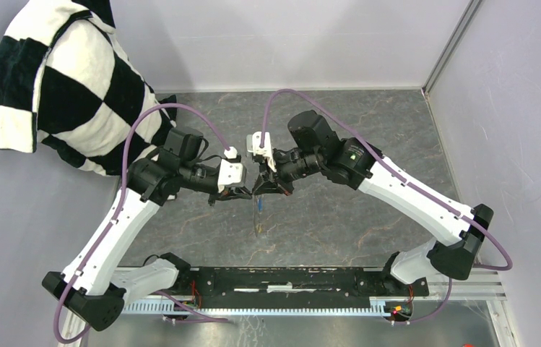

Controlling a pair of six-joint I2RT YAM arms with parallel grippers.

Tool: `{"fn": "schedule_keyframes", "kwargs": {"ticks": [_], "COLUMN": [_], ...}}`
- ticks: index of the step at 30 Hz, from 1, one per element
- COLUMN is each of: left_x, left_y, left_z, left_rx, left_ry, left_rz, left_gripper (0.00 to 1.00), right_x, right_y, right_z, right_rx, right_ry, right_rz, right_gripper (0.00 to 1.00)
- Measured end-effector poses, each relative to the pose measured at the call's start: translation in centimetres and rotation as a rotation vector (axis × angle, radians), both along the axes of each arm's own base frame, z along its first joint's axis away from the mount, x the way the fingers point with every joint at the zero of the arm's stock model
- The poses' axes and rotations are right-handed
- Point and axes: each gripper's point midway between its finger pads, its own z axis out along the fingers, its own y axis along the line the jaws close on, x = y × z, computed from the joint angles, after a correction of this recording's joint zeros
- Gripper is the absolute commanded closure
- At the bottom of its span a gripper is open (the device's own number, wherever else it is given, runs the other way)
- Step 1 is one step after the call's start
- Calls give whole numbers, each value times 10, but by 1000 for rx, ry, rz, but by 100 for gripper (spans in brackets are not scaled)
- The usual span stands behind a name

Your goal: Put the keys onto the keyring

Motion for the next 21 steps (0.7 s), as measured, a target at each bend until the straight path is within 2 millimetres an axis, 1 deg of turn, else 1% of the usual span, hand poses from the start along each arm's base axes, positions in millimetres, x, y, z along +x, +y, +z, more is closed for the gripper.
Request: {"fn": "schedule_keyframes", "kwargs": {"ticks": [2, 5, 8, 9, 11, 13, 15, 17, 19, 21], "left_x": [0, 0, 1, 1, 1, -2, -4, -3, 0, 4], "left_y": [0, 0, -3, -4, -5, -6, -6, -9, -12, -16], "left_z": [0, 2, 4, 4, 3, 4, 11, 23, 38, 52], "left_rx": [-1, -9, -45, -61, -100, -155, -215, -273, -323, -372], "left_ry": [-2, -10, -20, -20, -21, -21, -25, -30, -34, -27], "left_rz": [0, 2, 15, 27, 53, 85, 112, 132, 145, 162], "left_gripper": [98, 98, 98, 98, 98, 98, 98, 98, 98, 98], "right_x": [0, 0, 4, 6, 11, 20, 34, 41, 41, 32], "right_y": [0, 1, 5, 6, 1, -14, -33, -50, -59, -60], "right_z": [0, 2, 10, 14, 21, 31, 43, 53, 65, 75], "right_rx": [1, 7, 42, 60, 107, 167, 245, 306, 374, 436], "right_ry": [-1, 4, -4, -7, -8, -1, 7, 17, 30, 54], "right_rz": [0, -4, -22, -35, -67, -129, -214, -277, -304, -284], "right_gripper": [94, 77, 51, 46, 44, 43, 41, 40, 39, 38]}}
